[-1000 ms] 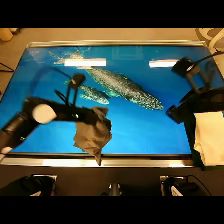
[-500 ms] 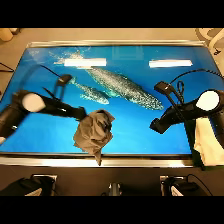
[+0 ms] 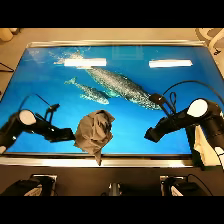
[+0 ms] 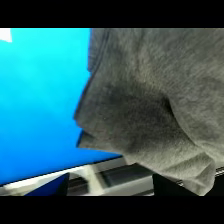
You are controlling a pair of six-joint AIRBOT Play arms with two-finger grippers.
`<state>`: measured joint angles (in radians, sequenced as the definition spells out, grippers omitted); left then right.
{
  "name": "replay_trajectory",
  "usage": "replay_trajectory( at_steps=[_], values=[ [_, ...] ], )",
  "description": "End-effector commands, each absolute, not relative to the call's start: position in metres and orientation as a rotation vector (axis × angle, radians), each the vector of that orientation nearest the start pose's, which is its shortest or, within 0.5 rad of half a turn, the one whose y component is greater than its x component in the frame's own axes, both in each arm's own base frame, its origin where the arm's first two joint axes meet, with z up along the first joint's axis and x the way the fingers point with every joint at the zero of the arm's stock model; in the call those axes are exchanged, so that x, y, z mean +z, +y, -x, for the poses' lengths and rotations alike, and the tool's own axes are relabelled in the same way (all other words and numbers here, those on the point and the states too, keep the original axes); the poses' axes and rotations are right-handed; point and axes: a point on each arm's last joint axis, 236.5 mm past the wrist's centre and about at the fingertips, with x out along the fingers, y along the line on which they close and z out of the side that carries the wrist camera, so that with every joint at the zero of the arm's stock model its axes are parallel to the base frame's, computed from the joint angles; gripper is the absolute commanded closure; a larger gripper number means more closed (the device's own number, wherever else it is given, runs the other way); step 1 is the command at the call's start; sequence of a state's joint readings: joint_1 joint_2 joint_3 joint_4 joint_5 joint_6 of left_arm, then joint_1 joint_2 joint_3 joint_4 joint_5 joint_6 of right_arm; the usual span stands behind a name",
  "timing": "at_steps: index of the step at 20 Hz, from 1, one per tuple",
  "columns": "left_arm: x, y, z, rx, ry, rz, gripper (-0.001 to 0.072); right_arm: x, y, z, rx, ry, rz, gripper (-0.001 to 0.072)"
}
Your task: Fold the shirts.
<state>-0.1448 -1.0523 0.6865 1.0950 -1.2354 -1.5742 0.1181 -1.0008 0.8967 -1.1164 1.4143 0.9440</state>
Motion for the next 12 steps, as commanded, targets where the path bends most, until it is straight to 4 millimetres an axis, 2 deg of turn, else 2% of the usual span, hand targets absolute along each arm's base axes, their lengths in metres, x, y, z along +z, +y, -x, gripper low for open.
replay_trajectory(
  at_steps=[1, 6, 7, 8, 9, 12],
  values=[
    [-0.081, -0.162, -0.216, -0.310, 1.555, 0.549, 0.0112, 0.004, 0.151, -0.222, 0.904, 1.342, 0.192, 0.0041],
    [-0.096, -0.160, -0.237, -0.263, 1.498, 0.552, 0.0123, -0.012, 0.192, -0.195, 0.983, 1.351, 0.243, 0.0039],
    [-0.096, -0.159, -0.240, -0.258, 1.489, 0.553, 0.0286, -0.012, 0.203, -0.189, 1.003, 1.346, 0.228, 0.0038],
    [-0.096, -0.159, -0.243, -0.255, 1.476, 0.554, 0.0560, -0.012, 0.217, -0.184, 1.025, 1.332, 0.201, 0.0038],
    [-0.094, -0.159, -0.244, -0.263, 1.471, 0.547, 0.0683, -0.010, 0.232, -0.181, 1.045, 1.313, 0.164, 0.0038],
    [-0.080, -0.164, -0.248, -0.349, 1.447, 0.481, 0.0682, -0.012, 0.280, -0.172, 1.078, 1.247, 0.060, 0.0039]
  ],
)
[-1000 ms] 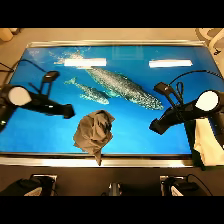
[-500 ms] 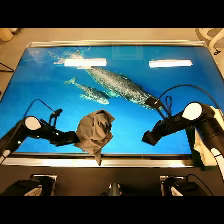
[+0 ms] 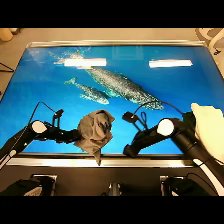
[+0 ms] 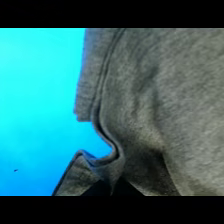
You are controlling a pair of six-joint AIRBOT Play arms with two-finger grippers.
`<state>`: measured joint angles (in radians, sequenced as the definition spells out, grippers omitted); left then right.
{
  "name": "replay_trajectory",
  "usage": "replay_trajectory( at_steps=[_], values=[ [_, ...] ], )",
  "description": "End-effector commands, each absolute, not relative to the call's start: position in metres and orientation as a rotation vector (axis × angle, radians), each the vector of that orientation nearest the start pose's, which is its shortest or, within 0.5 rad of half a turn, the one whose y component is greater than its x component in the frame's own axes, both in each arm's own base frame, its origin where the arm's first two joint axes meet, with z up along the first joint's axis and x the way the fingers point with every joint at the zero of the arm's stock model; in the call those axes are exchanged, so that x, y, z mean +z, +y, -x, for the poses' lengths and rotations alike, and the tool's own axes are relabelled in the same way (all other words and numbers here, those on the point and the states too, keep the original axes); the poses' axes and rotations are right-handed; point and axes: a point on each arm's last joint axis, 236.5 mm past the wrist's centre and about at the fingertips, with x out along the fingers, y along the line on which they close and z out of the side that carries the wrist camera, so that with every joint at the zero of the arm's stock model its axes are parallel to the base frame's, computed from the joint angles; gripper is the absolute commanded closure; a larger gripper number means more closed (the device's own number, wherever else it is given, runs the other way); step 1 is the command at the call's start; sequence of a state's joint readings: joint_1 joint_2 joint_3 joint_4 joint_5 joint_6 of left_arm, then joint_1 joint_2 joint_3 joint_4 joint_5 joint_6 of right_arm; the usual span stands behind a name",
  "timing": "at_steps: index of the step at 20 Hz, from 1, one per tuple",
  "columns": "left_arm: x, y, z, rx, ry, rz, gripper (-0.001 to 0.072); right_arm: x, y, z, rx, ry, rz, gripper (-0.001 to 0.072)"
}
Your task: Fold the shirts.
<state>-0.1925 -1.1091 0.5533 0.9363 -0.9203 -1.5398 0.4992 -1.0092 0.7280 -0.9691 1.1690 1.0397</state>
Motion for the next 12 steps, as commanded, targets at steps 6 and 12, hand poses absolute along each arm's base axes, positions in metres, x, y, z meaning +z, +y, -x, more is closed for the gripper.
replay_trajectory(
  at_steps=[6, 12],
  values=[
    [-0.056, -0.167, -0.255, -0.382, 1.381, 0.474, 0.0682, -0.062, 0.354, -0.132, 1.110, 1.356, -0.050, 0.0031],
    [-0.042, -0.167, -0.257, -0.397, 1.336, 0.472, 0.0682, -0.067, 0.390, -0.140, 1.045, 1.305, -0.203, 0.0033]
  ],
)
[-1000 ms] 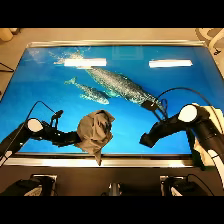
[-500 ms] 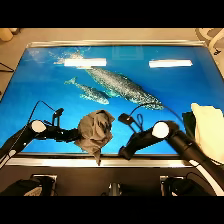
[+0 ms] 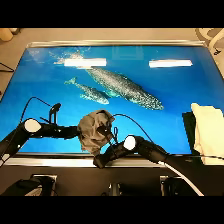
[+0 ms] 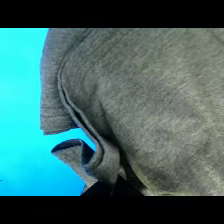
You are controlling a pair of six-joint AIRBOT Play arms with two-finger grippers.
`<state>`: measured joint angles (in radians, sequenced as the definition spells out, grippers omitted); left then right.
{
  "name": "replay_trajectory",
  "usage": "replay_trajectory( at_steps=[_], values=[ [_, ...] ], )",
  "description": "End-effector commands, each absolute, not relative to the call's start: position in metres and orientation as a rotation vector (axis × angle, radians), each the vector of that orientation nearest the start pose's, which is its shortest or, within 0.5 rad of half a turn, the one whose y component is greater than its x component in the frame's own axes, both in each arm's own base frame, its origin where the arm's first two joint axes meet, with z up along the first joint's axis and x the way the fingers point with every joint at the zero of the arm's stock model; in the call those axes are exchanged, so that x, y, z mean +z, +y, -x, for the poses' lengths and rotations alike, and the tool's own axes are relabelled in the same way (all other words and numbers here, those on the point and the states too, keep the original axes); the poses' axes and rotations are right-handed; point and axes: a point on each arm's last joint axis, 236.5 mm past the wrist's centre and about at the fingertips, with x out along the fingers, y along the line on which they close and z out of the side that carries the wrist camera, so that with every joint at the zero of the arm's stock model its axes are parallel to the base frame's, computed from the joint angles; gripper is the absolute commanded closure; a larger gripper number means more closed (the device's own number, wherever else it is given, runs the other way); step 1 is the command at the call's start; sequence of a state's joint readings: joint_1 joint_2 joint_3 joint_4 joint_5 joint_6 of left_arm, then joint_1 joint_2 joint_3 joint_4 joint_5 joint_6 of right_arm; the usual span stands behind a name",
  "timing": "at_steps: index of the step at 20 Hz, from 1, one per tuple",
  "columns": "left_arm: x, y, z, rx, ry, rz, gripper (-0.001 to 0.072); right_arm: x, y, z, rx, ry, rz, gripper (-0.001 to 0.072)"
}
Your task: Fold the shirts.
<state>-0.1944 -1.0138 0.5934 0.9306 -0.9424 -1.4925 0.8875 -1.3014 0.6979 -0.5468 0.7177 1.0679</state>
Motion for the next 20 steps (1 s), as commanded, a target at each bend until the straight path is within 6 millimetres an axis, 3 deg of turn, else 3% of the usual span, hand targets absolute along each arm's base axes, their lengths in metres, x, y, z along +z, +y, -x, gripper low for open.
replay_trajectory(
  at_steps=[1, 5, 7, 8, 9, 10, 13, 16, 18, 20],
  values=[
    [-0.041, -0.167, -0.257, -0.398, 1.331, 0.471, 0.0682, -0.068, 0.392, -0.143, 1.022, 1.300, -0.213, 0.0033],
    [-0.040, -0.167, -0.258, -0.399, 1.328, 0.471, 0.0682, -0.082, 0.391, -0.150, 0.939, 1.330, -0.257, 0.0049],
    [-0.040, -0.167, -0.258, -0.399, 1.329, 0.471, 0.0682, -0.085, 0.391, -0.153, 0.923, 1.330, -0.260, 0.0137],
    [-0.040, -0.167, -0.258, -0.399, 1.328, 0.471, 0.0682, -0.085, 0.391, -0.155, 0.918, 1.322, -0.260, 0.0274],
    [-0.040, -0.167, -0.258, -0.399, 1.328, 0.471, 0.0682, -0.085, 0.391, -0.157, 0.913, 1.314, -0.261, 0.0516],
    [-0.040, -0.167, -0.258, -0.399, 1.328, 0.471, 0.0682, -0.085, 0.391, -0.158, 0.913, 1.314, -0.262, 0.0659],
    [-0.040, -0.167, -0.258, -0.399, 1.328, 0.471, 0.0682, -0.079, 0.392, -0.155, 0.942, 1.300, -0.247, 0.0685],
    [-0.038, -0.167, -0.260, -0.404, 1.319, 0.466, 0.0682, -0.057, 0.394, -0.158, 1.017, 1.208, -0.204, 0.0686],
    [-0.024, -0.169, -0.269, -0.445, 1.268, 0.423, 0.0682, -0.036, 0.395, -0.154, 1.095, 1.143, -0.163, 0.0687],
    [0.007, -0.170, -0.288, -0.484, 1.178, 0.366, 0.0682, -0.015, 0.388, -0.154, 1.157, 1.042, -0.056, 0.0689]
  ],
)
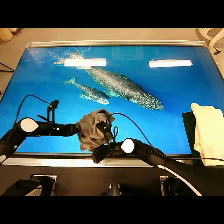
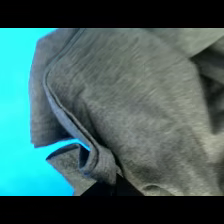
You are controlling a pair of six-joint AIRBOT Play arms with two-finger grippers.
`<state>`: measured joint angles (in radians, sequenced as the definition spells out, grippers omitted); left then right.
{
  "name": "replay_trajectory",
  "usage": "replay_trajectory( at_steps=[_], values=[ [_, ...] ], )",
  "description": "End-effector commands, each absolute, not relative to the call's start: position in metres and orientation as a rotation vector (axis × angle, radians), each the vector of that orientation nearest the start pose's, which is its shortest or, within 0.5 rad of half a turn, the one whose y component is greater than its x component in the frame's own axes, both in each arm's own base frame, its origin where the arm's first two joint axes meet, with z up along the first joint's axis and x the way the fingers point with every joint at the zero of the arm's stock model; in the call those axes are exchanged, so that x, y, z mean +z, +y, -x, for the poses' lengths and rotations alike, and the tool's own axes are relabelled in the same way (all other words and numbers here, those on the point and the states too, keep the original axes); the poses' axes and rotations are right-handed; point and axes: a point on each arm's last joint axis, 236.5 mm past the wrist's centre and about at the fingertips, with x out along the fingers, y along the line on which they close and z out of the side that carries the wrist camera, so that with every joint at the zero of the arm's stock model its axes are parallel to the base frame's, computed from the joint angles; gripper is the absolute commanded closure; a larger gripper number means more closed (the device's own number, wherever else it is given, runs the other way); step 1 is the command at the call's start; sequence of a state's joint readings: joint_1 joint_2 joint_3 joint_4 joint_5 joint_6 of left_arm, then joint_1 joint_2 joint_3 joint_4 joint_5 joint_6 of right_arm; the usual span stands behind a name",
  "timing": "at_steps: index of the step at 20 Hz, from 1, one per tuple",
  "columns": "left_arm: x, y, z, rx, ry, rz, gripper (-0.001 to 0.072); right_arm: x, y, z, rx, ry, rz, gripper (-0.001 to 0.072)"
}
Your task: Fold the shirts.
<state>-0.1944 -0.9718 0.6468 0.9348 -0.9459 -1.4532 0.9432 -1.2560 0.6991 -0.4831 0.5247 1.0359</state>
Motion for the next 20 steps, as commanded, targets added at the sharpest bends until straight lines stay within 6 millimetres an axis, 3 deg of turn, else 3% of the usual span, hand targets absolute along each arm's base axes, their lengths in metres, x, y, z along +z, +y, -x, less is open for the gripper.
replay_trajectory(
  at_steps=[1, 4, 6, 8, 10, 11, 13, 14, 16, 18, 20],
  values=[
    [0.030, -0.167, -0.300, -0.491, 1.115, 0.328, 0.0683, -0.004, 0.382, -0.158, 1.156, 0.989, -0.007, 0.0690],
    [0.125, -0.150, -0.337, -0.481, 0.876, 0.241, 0.0683, 0.030, 0.344, -0.183, 1.056, 0.831, 0.175, 0.0690],
    [0.213, -0.135, -0.354, -0.463, 0.663, 0.227, 0.0683, 0.072, 0.298, -0.215, 0.883, 0.711, 0.308, 0.0690],
    [0.309, -0.121, -0.351, -0.452, 0.441, 0.206, 0.0683, 0.142, 0.228, -0.253, 0.617, 0.564, 0.425, 0.0690],
    [0.415, -0.115, -0.326, -0.455, 0.184, 0.223, 0.0683, 0.233, 0.157, -0.271, 0.378, 0.398, 0.442, 0.0690],
    [0.467, -0.117, -0.305, -0.486, 0.048, 0.255, 0.0683, 0.282, 0.136, -0.270, 0.333, 0.292, 0.419, 0.0690],
    [0.560, -0.117, -0.251, -0.560, -0.228, 0.330, 0.0684, 0.370, 0.115, -0.255, 0.331, 0.071, 0.419, 0.0690],
    [0.590, -0.111, -0.230, -0.562, -0.329, 0.336, 0.0684, 0.407, 0.104, -0.248, 0.317, -0.017, 0.420, 0.0689],
    [0.628, -0.098, -0.198, -0.538, -0.473, 0.329, 0.0684, 0.467, 0.079, -0.231, 0.277, -0.157, 0.369, 0.0689],
    [0.641, -0.094, -0.183, -0.539, -0.525, 0.341, 0.0684, 0.502, 0.064, -0.218, 0.265, -0.245, 0.319, 0.0689],
    [0.641, -0.095, -0.181, -0.558, -0.510, 0.383, 0.0684, 0.523, 0.062, -0.208, 0.273, -0.321, 0.294, 0.0689]
  ],
)
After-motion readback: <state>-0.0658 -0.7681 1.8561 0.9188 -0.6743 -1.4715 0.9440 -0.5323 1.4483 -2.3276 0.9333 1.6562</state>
